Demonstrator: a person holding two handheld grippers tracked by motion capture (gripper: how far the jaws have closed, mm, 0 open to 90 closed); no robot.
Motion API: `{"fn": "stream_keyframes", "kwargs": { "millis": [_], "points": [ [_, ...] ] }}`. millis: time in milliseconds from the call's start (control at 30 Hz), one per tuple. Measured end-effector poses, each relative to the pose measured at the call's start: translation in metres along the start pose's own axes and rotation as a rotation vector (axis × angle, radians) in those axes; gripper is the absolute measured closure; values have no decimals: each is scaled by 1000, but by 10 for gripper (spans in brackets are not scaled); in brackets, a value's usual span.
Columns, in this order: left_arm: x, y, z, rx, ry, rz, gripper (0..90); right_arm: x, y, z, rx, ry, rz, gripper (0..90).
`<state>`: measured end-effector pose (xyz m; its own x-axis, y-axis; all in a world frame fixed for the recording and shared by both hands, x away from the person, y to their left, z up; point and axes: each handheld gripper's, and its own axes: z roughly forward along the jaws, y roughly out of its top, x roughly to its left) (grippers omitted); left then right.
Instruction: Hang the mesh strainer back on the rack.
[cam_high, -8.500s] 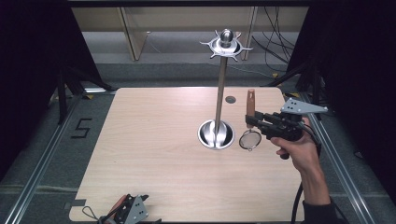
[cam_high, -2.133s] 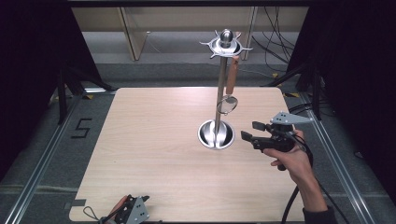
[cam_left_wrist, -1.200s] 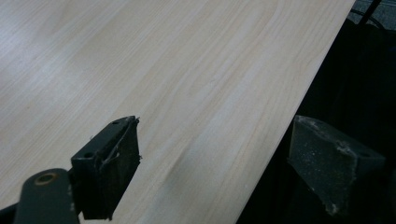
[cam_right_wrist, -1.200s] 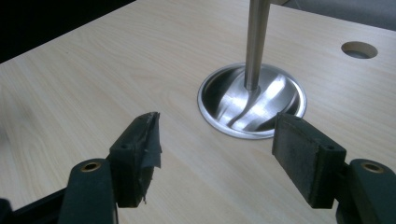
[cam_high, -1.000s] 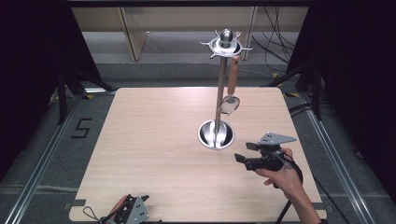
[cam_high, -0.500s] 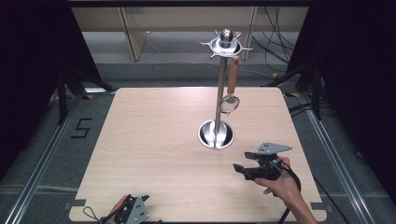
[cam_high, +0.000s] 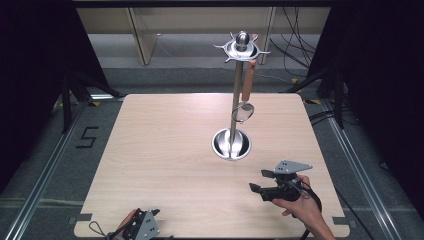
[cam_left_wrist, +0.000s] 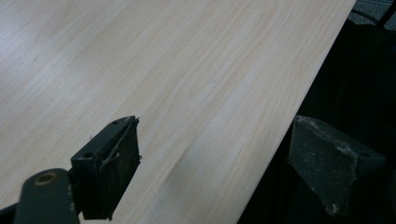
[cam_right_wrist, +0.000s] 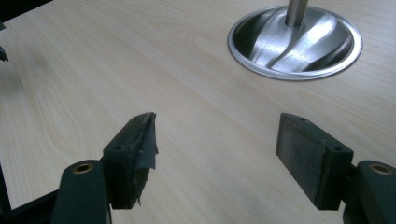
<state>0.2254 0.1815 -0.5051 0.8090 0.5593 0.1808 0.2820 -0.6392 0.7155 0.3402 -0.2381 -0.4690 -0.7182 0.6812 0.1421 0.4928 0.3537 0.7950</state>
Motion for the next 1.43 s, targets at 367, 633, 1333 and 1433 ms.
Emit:
{"fn": "stream_keyframes", "kwargs": {
  "millis": [367,633,1333,1433],
  "points": [
    [1,1,-2,21,3,15,156,8,-12,-1,27,15,-4,291],
    [0,1,-1,11,-1,3,155,13,-21,-5,46,-15,-19,288],
    [1,1,-2,21,5,20,155,18,-30,-10,40,-10,-17,289],
    [1,1,-1,20,9,20,156,21,-29,-12,57,1,22,290]
  ]
}}
